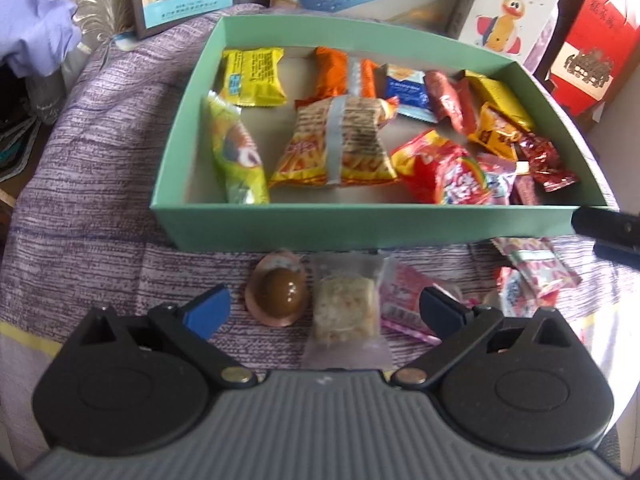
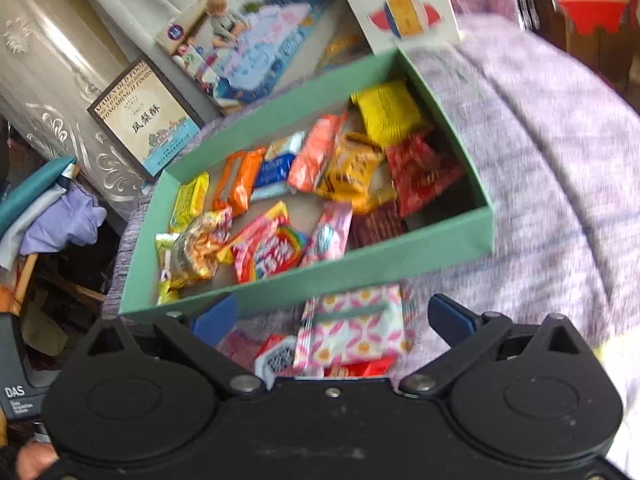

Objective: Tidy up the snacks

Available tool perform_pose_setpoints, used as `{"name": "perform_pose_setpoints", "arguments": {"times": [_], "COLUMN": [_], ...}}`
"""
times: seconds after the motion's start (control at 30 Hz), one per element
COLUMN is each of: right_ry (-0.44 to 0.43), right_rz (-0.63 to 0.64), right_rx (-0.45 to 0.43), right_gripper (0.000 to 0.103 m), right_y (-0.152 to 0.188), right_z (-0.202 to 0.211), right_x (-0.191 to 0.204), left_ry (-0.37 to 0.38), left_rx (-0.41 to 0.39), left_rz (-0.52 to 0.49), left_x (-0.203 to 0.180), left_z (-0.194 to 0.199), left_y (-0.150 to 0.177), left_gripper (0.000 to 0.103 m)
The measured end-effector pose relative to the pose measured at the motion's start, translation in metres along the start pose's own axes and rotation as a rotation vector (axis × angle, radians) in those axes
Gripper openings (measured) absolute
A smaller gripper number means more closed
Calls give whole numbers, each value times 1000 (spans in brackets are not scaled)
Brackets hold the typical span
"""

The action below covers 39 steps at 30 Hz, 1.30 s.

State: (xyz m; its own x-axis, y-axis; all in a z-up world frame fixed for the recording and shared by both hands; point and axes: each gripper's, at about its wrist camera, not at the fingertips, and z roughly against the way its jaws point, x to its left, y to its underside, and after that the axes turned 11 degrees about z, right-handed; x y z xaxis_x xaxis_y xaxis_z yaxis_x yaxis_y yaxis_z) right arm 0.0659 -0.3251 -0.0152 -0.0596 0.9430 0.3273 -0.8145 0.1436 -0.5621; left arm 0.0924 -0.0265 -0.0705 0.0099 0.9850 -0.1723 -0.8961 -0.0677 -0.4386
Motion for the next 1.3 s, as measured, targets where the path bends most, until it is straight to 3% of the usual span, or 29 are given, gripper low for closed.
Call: {"name": "perform_pose_setpoints", "arguments": {"times": [0.07, 0.17, 0.23, 0.33, 0.6, 0.93, 1.17, 1.3], "right_ry": [15, 22, 32, 37, -11, -59, -55, -33], "right_rz": [10, 14, 16, 27, 109, 49, 43, 32], "right_rx": [12, 47, 62, 82, 130, 131, 112, 125], "right_gripper": [69, 55, 54, 54, 54, 56, 56, 56], "right_y": [-3, -2, 1, 5, 23, 20, 19, 26], "right_z": [-7, -20, -27, -36, -35, -23, -9, -6], "right_x": [2, 2, 3, 7, 38, 38, 29, 19], "left_ry": [-12, -21, -7, 7, 13, 23, 140, 224], "left_rx": [-12, -25, -17, -27, -43, -32, -14, -11], "left_rz": [-5, -10, -1, -20, -54, -35, -55, -127], "left_x": [2, 6, 10, 13, 19, 30, 12, -13], "left_z": [-2, -4, -6, -5, 4, 16, 33, 39], "left_y": [1, 3, 3, 9, 26, 36, 36, 36], "left_gripper": [102, 84, 74, 70, 69, 69, 66, 65]}}
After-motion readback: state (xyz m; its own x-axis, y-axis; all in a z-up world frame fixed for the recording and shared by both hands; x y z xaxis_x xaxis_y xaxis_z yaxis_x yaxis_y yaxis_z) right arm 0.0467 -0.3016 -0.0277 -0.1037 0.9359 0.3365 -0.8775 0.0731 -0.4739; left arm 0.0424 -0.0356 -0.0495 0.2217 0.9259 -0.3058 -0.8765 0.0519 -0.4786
